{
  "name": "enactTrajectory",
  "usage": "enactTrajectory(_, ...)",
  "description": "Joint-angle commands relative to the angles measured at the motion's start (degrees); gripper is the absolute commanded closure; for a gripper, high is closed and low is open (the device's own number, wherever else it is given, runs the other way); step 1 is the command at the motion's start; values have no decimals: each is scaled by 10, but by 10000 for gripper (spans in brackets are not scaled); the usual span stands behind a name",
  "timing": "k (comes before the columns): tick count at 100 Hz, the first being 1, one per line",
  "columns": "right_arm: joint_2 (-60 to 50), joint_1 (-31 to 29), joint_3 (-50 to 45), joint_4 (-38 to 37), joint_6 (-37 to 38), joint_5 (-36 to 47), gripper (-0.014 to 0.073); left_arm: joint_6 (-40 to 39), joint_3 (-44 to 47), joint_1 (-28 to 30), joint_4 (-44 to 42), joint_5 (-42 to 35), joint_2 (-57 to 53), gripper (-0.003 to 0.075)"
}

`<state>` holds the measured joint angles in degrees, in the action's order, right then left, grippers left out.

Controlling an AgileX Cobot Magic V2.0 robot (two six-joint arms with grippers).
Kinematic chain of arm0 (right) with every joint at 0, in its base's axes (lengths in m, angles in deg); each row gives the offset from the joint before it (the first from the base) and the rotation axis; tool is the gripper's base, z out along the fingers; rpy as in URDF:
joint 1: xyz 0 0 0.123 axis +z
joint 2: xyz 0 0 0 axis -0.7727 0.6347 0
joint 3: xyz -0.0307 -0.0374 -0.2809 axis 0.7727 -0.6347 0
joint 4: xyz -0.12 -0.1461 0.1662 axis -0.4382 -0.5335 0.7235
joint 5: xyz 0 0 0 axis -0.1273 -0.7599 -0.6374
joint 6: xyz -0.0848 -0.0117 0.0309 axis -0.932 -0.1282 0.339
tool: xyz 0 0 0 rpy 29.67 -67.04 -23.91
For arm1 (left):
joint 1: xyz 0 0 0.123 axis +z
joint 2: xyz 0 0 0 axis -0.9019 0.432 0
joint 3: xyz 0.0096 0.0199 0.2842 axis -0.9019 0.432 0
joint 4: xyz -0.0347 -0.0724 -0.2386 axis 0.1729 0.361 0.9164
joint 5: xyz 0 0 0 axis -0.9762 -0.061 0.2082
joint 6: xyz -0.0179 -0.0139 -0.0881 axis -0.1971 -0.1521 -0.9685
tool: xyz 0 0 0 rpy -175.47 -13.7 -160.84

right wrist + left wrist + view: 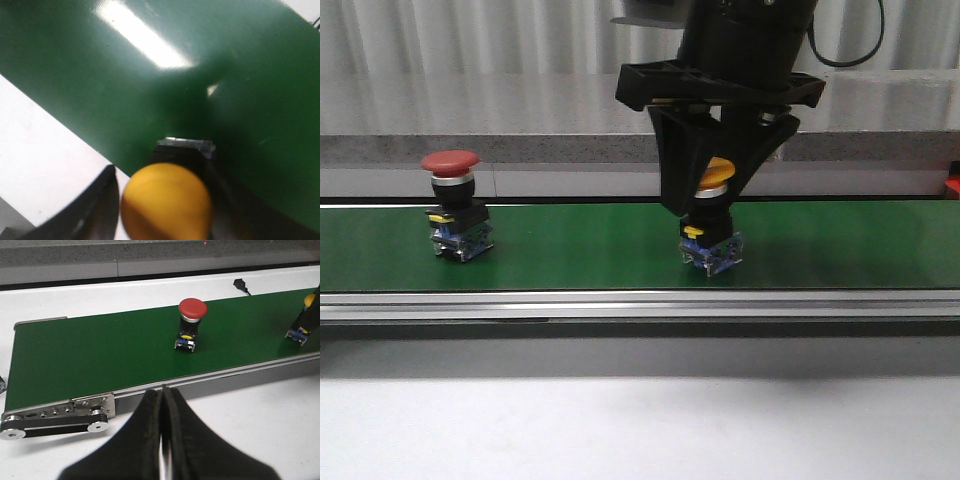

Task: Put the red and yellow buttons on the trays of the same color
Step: 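Close the right gripper on the yellow button and lift it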

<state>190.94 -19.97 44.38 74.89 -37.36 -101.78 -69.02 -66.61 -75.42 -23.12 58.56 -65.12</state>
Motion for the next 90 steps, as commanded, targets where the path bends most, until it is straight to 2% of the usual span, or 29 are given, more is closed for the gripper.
enactTrajectory(1,-27,-2,18,2,-6,16,364,-2,-16,-5,8,-39,4,741)
enactTrajectory(8,-29,-2,18,2,-5,20,410,-2,-16,-5,8,-39,4,741)
enactTrajectory(26,-50,-3,18,2,-3,30,410,-2,-16,-5,8,-39,4,741)
enactTrajectory(44,-91,-11,18,2,32,32,410,-2,-16,-5,8,-39,4,741)
enactTrajectory(90,-204,-113,10,2,59,-35,410,-2,-16,-5,8,-39,4,741)
